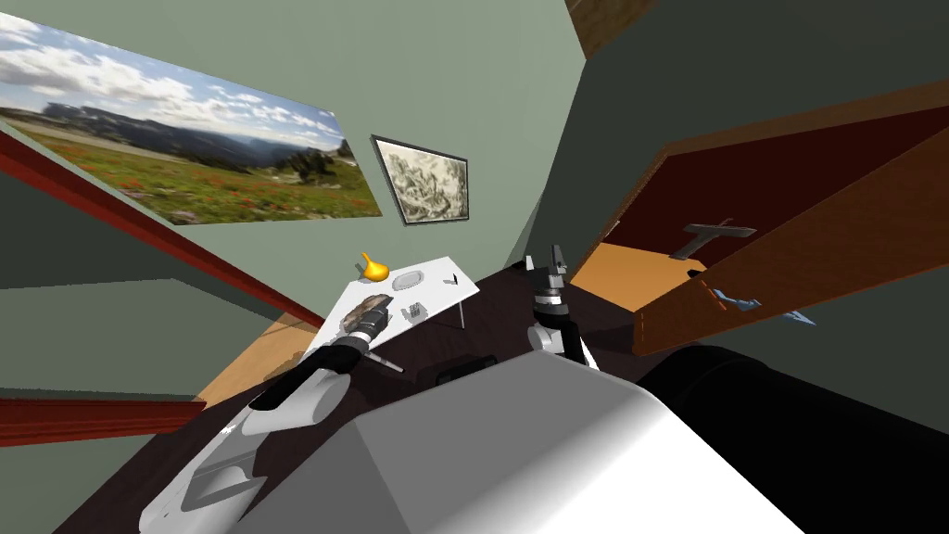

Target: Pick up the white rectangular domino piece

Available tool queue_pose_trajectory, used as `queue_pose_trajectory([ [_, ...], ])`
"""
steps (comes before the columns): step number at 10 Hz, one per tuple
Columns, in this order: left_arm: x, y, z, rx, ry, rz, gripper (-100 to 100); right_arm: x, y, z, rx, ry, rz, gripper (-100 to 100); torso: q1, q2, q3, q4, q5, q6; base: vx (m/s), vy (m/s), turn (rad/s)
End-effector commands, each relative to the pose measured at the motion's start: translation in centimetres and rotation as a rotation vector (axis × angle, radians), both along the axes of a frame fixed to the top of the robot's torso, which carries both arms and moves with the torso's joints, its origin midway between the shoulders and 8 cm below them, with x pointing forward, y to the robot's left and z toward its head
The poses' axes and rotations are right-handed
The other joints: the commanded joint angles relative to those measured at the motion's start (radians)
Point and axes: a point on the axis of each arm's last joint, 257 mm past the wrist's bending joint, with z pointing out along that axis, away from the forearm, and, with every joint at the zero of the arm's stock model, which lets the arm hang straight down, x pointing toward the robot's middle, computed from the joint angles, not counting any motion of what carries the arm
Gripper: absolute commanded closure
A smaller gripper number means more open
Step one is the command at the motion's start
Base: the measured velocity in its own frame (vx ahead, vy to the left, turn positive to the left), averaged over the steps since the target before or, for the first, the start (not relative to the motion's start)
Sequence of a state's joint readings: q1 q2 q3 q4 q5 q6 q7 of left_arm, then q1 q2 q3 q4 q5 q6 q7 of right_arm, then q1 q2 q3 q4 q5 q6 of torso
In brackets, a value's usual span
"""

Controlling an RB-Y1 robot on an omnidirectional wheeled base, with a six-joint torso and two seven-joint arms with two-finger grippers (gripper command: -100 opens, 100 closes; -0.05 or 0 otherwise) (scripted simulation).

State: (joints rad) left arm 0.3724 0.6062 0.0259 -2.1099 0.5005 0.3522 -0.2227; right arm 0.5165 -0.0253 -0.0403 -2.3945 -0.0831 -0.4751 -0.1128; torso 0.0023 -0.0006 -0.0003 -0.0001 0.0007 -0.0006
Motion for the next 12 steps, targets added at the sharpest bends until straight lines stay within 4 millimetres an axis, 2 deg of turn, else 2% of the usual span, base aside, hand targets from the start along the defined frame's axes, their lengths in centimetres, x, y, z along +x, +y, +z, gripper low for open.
queue_pose_trajectory([
  [1, -0.1, 0.2, -1.6, 0.010, 0.066, -0.014, -100, 0.0, 0.0, 0.0, 0.000, 0.000, 0.000, 0, 0.000, 0.000, 0.000, 0.000, 0.000, 0.000, 0.000, 0.032, -0.161],
  [3, -0.4, 0.3, -2.3, 0.015, 0.097, -0.011, -100, 0.0, 0.0, 0.0, 0.000, 0.000, 0.000, 0, 0.000, 0.000, 0.000, 0.000, 0.000, 0.000, 0.001, 0.024, -0.042],
  [6, -1.0, 1.0, -5.4, 0.039, 0.226, -0.035, -100, 0.0, 0.0, 0.0, 0.000, 0.000, 0.000, 0, -0.001, -0.001, 0.000, 0.000, 0.000, 0.000, 0.006, 0.026, -0.152],
  [7, -1.1, 1.0, -5.7, 0.041, 0.239, -0.034, -100, 0.0, 0.0, 0.0, 0.000, 0.000, 0.000, 0, 0.000, -0.001, -0.001, 0.000, 0.000, 0.000, 0.008, 0.029, -0.098],
  [12, -2.5, 2.4, -10.1, 0.086, 0.425, -0.069, -100, 0.0, 0.0, 0.0, 0.000, 0.000, 0.000, 0, 0.000, -0.001, -0.001, 0.000, 0.000, 0.000, 0.013, 0.030, -0.163],
])
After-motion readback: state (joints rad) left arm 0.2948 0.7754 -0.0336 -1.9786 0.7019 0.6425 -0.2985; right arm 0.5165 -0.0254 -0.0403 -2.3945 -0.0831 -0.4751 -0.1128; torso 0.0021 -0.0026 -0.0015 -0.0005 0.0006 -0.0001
